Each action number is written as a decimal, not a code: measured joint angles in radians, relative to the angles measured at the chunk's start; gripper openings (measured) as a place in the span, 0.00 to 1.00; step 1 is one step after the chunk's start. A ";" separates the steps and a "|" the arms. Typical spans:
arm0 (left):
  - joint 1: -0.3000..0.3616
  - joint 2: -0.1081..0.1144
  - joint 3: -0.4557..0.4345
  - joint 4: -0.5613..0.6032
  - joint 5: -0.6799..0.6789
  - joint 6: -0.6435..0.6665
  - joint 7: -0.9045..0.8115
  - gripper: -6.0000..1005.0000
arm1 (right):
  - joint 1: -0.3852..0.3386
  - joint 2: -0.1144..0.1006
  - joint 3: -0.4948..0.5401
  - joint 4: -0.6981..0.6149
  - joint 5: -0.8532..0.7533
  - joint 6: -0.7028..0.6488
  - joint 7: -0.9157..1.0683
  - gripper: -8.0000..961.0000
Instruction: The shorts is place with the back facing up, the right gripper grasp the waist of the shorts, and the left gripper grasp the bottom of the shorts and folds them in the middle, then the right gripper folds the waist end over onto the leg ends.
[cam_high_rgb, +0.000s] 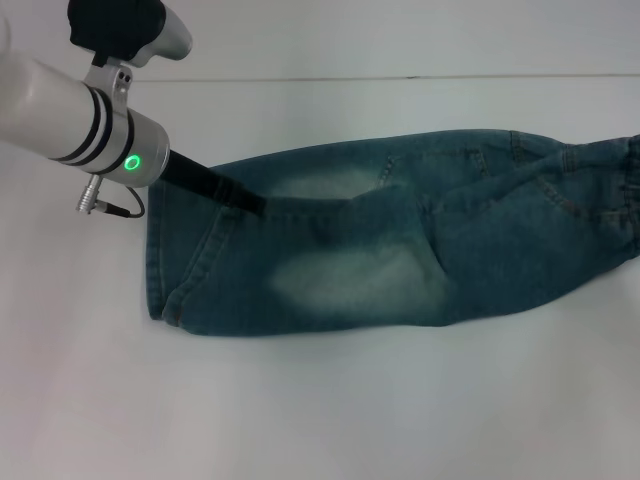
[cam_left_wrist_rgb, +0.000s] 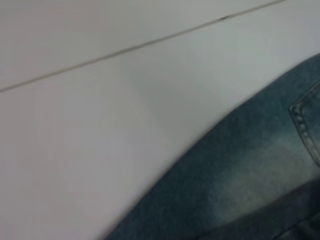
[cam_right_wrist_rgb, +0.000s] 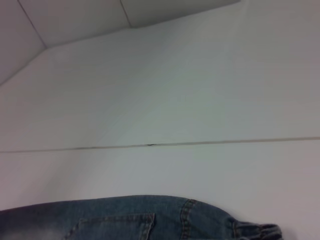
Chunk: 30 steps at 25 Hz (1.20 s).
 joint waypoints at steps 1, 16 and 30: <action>0.000 -0.002 0.000 0.000 0.004 -0.006 -0.003 0.81 | -0.001 0.000 0.000 0.000 0.003 0.000 0.000 0.07; -0.004 -0.027 0.001 -0.003 0.061 -0.054 -0.032 0.81 | -0.007 0.000 -0.001 0.000 0.013 -0.017 -0.002 0.07; -0.025 -0.041 0.001 -0.037 0.093 -0.090 -0.037 0.81 | -0.013 0.000 0.000 0.000 0.017 -0.025 -0.008 0.08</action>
